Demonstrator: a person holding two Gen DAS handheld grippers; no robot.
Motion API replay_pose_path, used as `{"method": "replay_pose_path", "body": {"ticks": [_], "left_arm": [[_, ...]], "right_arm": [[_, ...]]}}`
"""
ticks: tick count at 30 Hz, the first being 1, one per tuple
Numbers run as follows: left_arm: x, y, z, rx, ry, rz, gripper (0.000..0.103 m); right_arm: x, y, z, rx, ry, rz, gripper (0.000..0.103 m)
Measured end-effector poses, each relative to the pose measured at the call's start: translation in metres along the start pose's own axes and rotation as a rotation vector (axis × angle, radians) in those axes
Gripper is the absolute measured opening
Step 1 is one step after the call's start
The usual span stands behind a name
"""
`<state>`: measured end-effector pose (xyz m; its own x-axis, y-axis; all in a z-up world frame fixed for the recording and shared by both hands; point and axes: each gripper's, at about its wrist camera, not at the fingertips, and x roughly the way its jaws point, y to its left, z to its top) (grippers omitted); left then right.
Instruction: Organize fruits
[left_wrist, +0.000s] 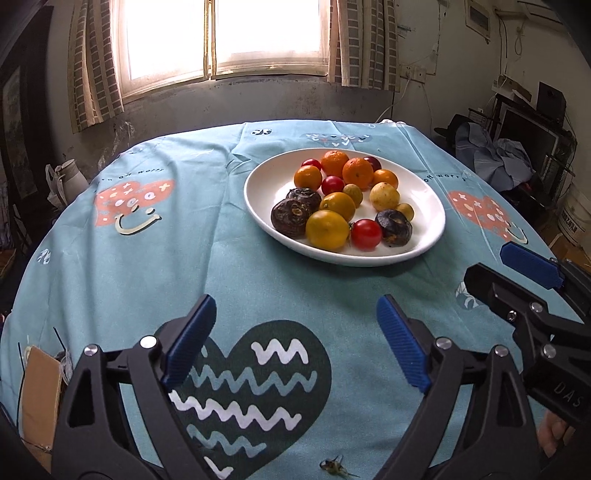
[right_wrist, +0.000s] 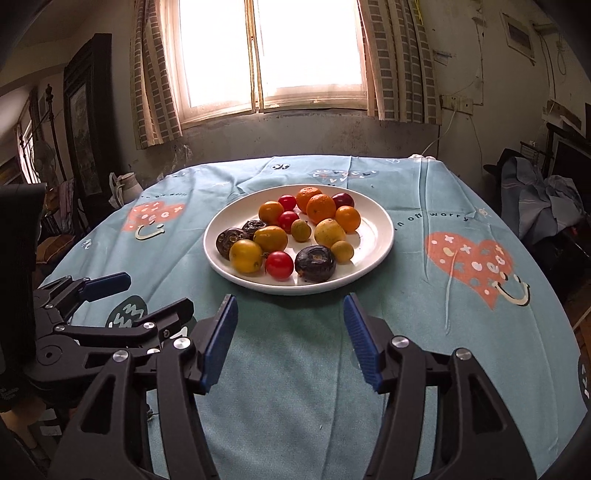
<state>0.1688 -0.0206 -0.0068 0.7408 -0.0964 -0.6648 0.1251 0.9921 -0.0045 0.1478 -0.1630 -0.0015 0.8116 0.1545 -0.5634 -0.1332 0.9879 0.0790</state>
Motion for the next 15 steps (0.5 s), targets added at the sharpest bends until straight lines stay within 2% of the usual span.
{"method": "replay_pose_path", "body": {"ticks": [3,4,8,15], "left_arm": [[-0.017,-0.001,-0.007,-0.010,-0.048,-0.002,0.092],[-0.023,-0.002,-0.009,-0.011,-0.065,0.002,0.096],[-0.041,-0.005,-0.019,-0.013,-0.121,0.035,0.100],[-0.037,-0.004,-0.030,-0.010,-0.081,0.033,0.101]], "right_arm": [[-0.017,0.003,-0.004,-0.005,-0.056,-0.021,0.060],[-0.021,0.004,-0.006,-0.011,-0.070,-0.033,0.060],[-0.031,0.004,-0.016,-0.025,-0.098,-0.062,0.060],[-0.022,0.003,-0.031,-0.022,-0.041,-0.089,0.060]]}}
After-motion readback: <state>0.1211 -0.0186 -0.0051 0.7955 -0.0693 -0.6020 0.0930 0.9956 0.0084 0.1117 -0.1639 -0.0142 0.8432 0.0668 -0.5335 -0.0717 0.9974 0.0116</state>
